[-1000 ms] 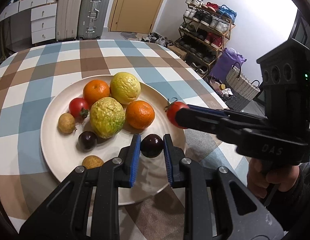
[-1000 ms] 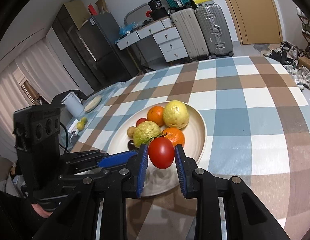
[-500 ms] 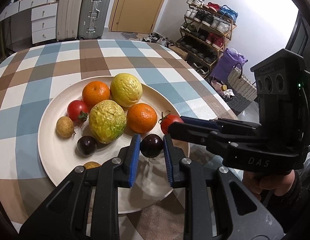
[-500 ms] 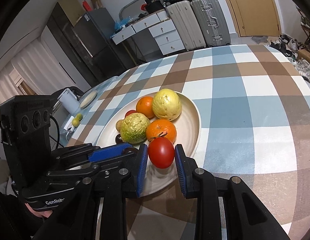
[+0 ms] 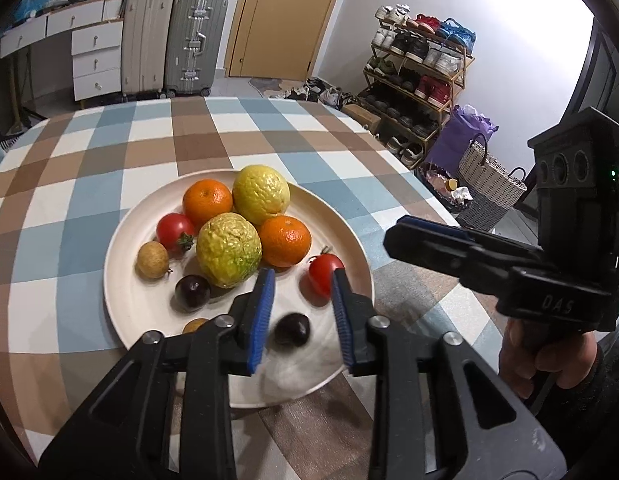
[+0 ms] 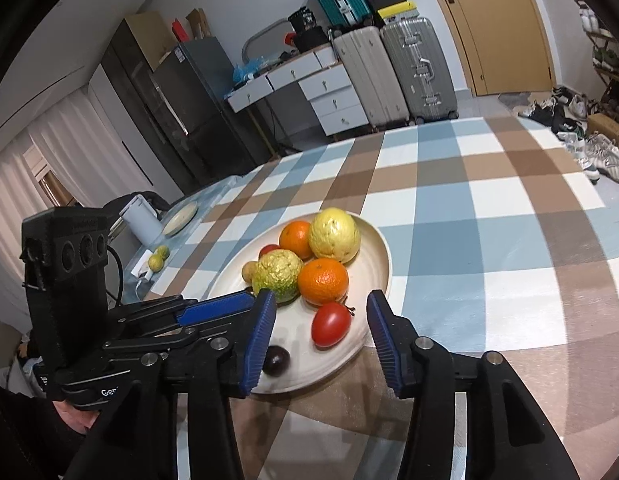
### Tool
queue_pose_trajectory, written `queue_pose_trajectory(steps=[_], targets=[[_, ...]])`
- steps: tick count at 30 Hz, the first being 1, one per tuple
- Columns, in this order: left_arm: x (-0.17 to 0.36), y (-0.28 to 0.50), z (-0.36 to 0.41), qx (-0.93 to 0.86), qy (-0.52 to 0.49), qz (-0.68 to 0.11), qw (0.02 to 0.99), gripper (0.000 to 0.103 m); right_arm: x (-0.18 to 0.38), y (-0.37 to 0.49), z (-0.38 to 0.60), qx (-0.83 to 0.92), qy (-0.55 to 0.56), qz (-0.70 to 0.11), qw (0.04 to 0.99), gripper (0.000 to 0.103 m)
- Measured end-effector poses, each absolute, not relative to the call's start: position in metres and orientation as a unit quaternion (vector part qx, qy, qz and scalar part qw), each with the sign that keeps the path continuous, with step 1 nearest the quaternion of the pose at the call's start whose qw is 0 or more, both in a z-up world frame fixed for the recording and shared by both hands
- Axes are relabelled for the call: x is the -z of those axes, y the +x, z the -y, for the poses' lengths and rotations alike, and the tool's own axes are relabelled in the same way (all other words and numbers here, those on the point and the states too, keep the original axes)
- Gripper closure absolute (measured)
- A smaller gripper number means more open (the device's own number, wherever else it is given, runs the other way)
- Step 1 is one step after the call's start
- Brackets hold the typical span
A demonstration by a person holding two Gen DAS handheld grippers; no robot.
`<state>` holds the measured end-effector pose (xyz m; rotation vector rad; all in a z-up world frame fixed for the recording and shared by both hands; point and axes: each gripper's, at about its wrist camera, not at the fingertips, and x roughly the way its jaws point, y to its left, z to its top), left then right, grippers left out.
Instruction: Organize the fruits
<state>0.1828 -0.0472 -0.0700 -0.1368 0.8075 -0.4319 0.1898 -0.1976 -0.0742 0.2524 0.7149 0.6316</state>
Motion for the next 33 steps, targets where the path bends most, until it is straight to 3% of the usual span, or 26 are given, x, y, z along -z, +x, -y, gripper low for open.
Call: queue_pose_trajectory(steps=[4, 8, 14, 19, 21, 29, 33], targets=[[0.056, 0.171, 0.045, 0.199, -0.064, -0.375, 0.903, 0.064, 0.063, 0.18, 0.201, -0.301, 0.122, -0.328, 0.887, 0.05], [0.039, 0.158, 0.042, 0.188, -0.062, -0.356, 0.913, 0.055, 0.05, 0.169, 0.204, -0.301, 0.123, -0.306, 0.895, 0.037], [0.01, 0.132, 0.033, 0.159, -0.059, -0.315, 0.934, 0.027, 0.023, 0.141, 0.208, -0.295, 0.108, -0.252, 0.915, 0.021], [-0.016, 0.109, 0.023, 0.132, -0.06, -0.283, 0.948, 0.018, 0.0, 0.115, 0.213, -0.291, 0.108, -0.193, 0.931, 0.012], [-0.025, 0.098, 0.021, 0.119, -0.053, -0.265, 0.955, 0.0, -0.007, 0.107, 0.214, -0.287, 0.111, -0.17, 0.936, 0.006], [-0.056, 0.057, 0.006, 0.098, -0.044, -0.21, 0.972, 0.0, -0.034, 0.069, 0.215, -0.24, 0.102, -0.071, 0.963, 0.002], [-0.068, 0.034, -0.001, 0.087, -0.031, -0.183, 0.979, 0.0, -0.048, 0.039, 0.208, -0.207, 0.065, 0.017, 0.976, 0.0]])
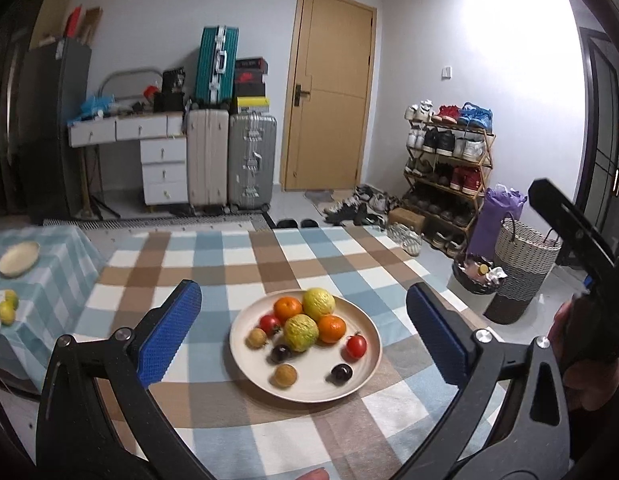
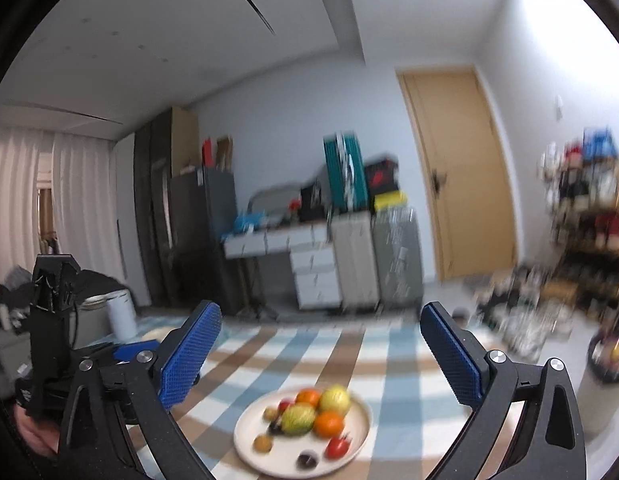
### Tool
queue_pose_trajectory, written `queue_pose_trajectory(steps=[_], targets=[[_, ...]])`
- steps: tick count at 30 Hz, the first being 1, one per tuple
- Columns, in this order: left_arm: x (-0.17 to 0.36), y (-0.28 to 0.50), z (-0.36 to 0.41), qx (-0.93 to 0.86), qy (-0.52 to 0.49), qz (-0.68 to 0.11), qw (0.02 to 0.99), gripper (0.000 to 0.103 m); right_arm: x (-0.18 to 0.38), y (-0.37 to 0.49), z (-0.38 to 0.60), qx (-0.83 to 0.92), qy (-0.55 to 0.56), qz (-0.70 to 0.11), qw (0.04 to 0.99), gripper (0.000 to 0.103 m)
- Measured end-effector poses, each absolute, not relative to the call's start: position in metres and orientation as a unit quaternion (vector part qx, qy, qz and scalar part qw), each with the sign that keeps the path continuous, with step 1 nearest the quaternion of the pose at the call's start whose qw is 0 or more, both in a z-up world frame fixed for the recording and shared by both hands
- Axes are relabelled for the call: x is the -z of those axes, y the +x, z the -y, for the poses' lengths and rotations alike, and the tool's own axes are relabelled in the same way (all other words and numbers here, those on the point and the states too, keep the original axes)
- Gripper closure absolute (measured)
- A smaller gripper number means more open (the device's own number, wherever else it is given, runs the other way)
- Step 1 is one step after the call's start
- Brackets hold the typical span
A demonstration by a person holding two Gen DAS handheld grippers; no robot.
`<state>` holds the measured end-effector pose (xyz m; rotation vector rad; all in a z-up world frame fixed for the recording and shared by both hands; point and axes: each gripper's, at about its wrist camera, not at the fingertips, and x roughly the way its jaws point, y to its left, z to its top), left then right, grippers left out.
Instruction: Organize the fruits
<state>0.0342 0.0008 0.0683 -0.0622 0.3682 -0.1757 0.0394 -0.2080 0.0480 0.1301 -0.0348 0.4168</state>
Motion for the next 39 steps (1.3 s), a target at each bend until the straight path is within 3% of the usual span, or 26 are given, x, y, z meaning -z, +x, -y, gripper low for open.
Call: queue_pose_trajectory(steps=[4, 15, 39], targets=[[-0.078, 0.016, -0.007, 0.074, -0.025, -0.16, 0.984, 0.0, -0.055, 0.024, 0.197, -0.184, 0.002, 0.063, 0.981, 0.0], [-0.074, -0.008, -0.03, 0.043, -0.04, -0.15, 0.987, 0.0, -0.038, 0.023, 0.197, -0.174, -0.042, -0.018, 0.984, 0.0], [0.032, 0.019, -0.048, 0.003, -0.036, -0.165, 0.986, 0.0, 0.043, 0.034, 0.189, -0.184, -0.036, -0.072, 0.98, 0.0]])
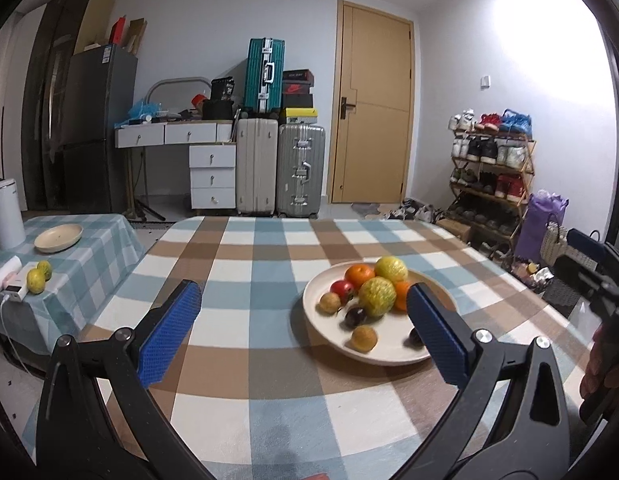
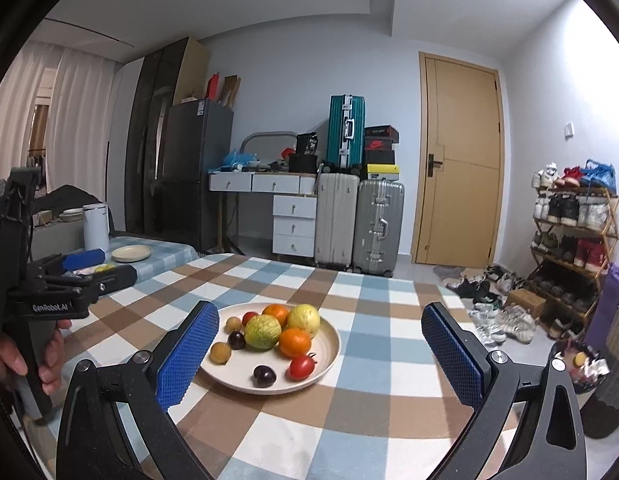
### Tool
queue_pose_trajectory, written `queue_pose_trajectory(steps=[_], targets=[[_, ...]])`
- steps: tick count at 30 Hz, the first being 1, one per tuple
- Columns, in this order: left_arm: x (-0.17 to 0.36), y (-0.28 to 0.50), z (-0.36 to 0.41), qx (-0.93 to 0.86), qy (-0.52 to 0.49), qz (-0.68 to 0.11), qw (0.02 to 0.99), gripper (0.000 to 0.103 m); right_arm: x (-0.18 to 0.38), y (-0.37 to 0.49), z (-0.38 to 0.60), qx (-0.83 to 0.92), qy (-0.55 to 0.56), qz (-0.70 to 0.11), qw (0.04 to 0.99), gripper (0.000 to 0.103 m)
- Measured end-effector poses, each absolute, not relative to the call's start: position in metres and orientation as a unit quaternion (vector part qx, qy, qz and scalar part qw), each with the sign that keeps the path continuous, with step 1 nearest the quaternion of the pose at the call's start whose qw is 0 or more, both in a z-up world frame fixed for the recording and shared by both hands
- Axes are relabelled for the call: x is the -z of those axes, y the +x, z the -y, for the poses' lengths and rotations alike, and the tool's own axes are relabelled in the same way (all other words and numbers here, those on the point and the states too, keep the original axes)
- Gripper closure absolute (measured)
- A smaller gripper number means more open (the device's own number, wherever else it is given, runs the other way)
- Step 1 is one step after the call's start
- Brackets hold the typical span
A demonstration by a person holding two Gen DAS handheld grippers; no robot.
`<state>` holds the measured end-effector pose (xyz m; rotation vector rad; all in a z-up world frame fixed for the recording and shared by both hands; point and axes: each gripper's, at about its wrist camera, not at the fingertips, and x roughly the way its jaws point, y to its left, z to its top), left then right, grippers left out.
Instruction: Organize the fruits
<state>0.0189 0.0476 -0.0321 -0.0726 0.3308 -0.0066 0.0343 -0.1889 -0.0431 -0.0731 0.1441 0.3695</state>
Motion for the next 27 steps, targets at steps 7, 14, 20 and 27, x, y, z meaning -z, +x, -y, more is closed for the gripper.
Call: queue_pose_trajectory(steps=[7, 14, 20, 27], targets=[[0.05, 0.03, -0.049, 0.001, -0.042, -0.178, 0.983, 0.0, 0.056, 0.05, 0.195, -0.19, -0.001, -0.09, 0.978, 0.0], [0.053, 0.036, -0.042, -0.017, -0.028, -0.177, 0.984, 0.0, 0.066, 0.059, 0.195, -0.191, 0.006, -0.113, 0.975, 0.0], [0.051, 0.031, -0.033, -0.019, -0.008, -0.16, 0.987, 0.0, 0.068, 0.065, 0.19, -0.189, -0.003, -0.137, 0.972, 0.0], [0.049, 0.031, -0.035, -0.022, -0.01, -0.161, 0.987, 0.0, 0.069, 0.065, 0.187, -0.187, -0.011, -0.138, 0.973, 0.0]])
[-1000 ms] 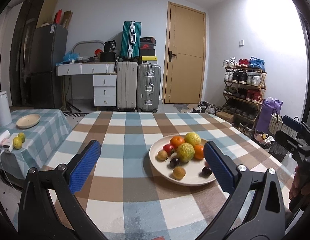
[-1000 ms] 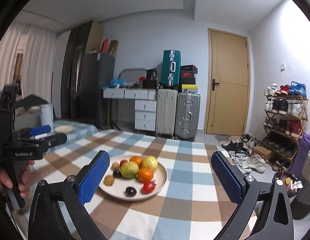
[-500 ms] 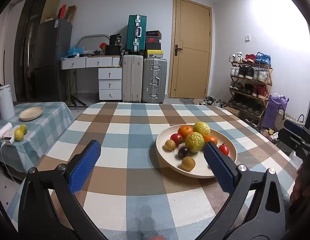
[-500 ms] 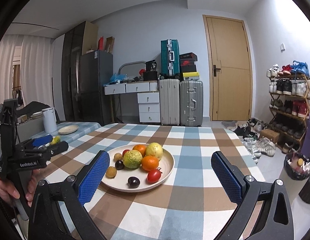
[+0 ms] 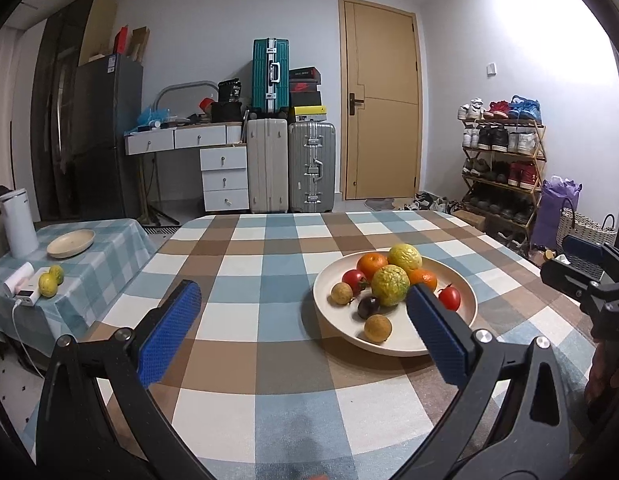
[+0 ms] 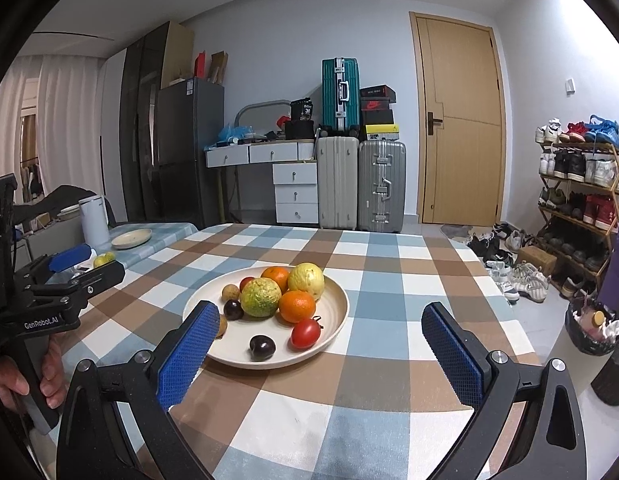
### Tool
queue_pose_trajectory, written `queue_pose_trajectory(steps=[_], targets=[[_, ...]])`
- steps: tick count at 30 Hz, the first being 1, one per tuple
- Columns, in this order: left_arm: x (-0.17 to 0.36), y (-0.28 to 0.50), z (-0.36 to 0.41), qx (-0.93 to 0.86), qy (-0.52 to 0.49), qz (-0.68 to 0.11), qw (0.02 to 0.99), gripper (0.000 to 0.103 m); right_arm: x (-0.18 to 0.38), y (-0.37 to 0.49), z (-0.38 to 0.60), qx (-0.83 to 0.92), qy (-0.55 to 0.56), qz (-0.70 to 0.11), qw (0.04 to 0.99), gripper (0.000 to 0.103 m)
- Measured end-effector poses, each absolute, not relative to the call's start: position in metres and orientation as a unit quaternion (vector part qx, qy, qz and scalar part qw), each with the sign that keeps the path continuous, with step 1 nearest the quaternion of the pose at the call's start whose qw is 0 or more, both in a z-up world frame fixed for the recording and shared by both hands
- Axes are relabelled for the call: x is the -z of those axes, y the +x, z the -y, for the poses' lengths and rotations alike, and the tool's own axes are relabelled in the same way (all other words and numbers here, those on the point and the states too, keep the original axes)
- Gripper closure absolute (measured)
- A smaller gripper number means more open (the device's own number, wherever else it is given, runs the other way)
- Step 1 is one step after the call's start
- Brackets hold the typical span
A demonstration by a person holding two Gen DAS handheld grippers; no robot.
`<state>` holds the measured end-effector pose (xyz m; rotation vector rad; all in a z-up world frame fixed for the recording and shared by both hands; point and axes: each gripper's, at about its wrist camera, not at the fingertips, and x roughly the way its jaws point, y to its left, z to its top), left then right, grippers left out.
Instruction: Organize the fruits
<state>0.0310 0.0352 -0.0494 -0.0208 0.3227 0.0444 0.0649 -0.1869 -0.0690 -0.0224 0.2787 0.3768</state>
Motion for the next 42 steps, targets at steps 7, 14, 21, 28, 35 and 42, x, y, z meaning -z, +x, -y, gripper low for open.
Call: queue_pose_trajectory(steps=[7, 14, 21, 28, 35, 42], targets=[[0.0498, 0.0317, -0.0356, -0.022, -0.01, -0.16, 0.987, 0.0, 0.0683, 0.0629, 0.1861, -0.189, -0.015, -0.131, 0.973, 0.0], [0.0483, 0.0272, -0.036, -0.025, -0.01, -0.16, 0.987, 0.0, 0.0687, 0.0629, 0.1859, -0.188, -0.015, -0.131, 0.973, 0.0], [0.0485, 0.0273, -0.0361, -0.025, -0.01, -0.16, 0.987, 0.0, 0.0689, 0.0631, 0.1859, -0.188, -0.015, -0.131, 0.973, 0.0], [0.0485, 0.0272, -0.0361, -0.025, -0.01, -0.16, 0.987, 0.0, 0.0692, 0.0632, 0.186, -0.188, -0.015, -0.131, 0.973, 0.0], [0.0483, 0.027, -0.036, -0.025, -0.01, -0.16, 0.987, 0.0, 0.0695, 0.0633, 0.186, -0.188, -0.014, -0.131, 0.973, 0.0], [0.0483, 0.0269, -0.036, -0.025, -0.01, -0.16, 0.987, 0.0, 0.0697, 0.0633, 0.186, -0.188, -0.014, -0.131, 0.973, 0.0]])
